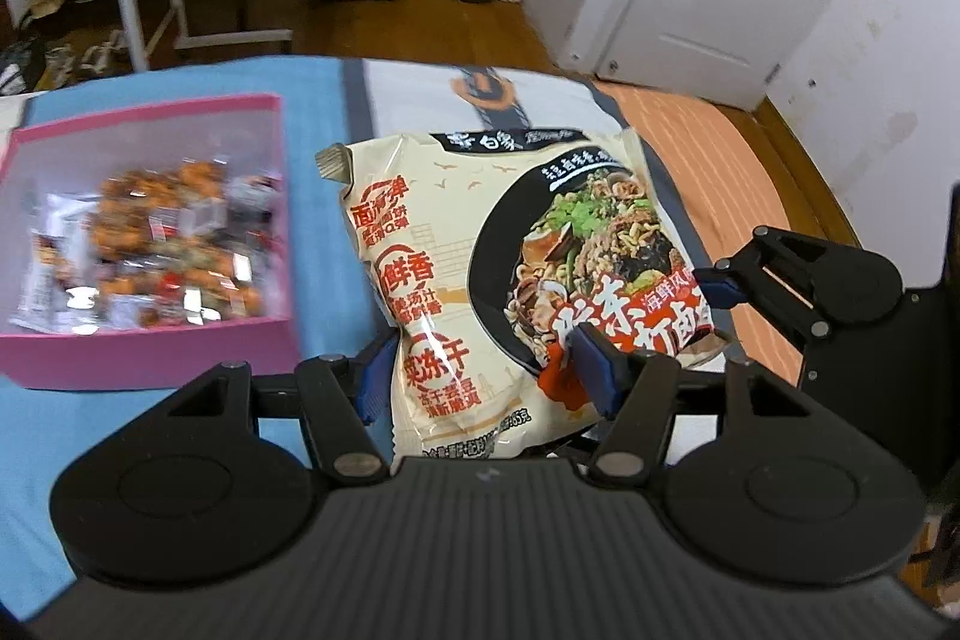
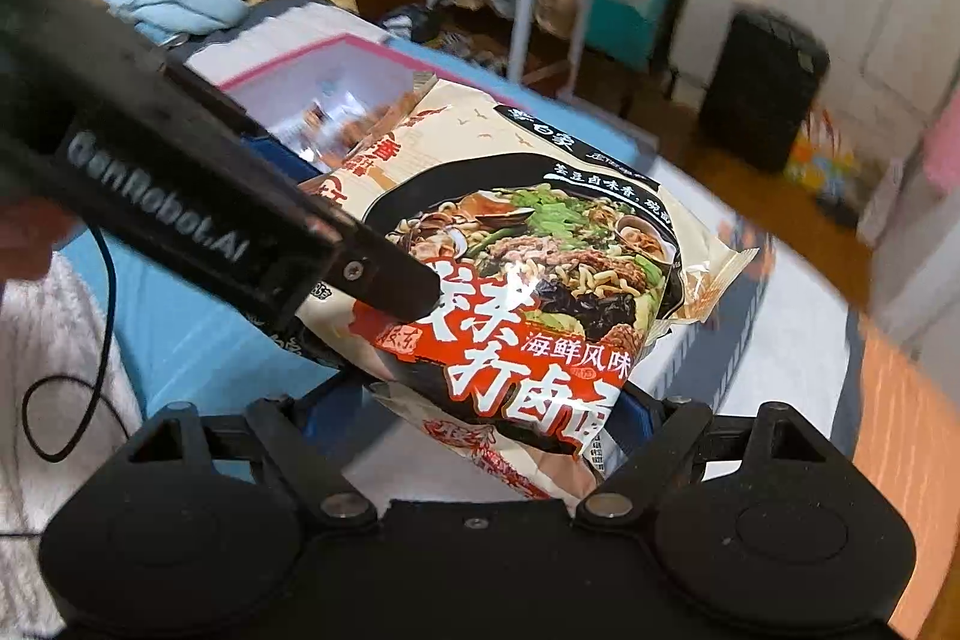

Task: Organize snacks
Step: 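Carry the noodle bag with both grippers over the pink box and lower it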

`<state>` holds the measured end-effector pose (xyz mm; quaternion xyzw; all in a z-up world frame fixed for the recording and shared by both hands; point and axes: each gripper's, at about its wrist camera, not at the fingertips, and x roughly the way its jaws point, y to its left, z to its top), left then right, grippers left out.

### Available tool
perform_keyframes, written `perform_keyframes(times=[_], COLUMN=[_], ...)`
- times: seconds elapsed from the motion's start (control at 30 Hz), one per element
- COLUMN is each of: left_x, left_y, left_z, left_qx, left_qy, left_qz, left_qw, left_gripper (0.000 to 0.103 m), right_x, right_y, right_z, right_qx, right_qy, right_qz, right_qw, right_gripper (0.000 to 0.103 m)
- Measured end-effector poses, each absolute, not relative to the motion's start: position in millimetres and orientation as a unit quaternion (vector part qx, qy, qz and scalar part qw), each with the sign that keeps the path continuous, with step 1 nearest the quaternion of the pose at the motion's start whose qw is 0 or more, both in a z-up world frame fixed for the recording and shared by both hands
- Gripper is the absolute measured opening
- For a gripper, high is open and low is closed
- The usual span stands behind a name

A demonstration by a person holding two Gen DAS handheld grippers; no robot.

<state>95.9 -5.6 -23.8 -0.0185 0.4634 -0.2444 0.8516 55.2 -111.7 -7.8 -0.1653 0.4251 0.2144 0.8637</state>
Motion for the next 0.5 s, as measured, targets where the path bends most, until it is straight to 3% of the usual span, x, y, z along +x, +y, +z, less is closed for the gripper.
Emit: perform_keyframes(times=[0.27, 0.5], left_x=[123, 169], left_y=[63, 119], left_z=[13, 0], left_qx=[-0.029, -0.038], left_qy=[0.440, 0.433], left_qz=[-0.187, -0.155], left_qw=[0.878, 0.887], left_gripper=[0.060, 0.060], right_x=[105, 161], right_y=[-52, -16], right_z=[19, 1], right_qx=[-0.182, -0.134], right_qy=[0.391, 0.403], right_qz=[0.259, 0.303], right_qw=[0.864, 0.853], right_gripper=[0.088, 0.088])
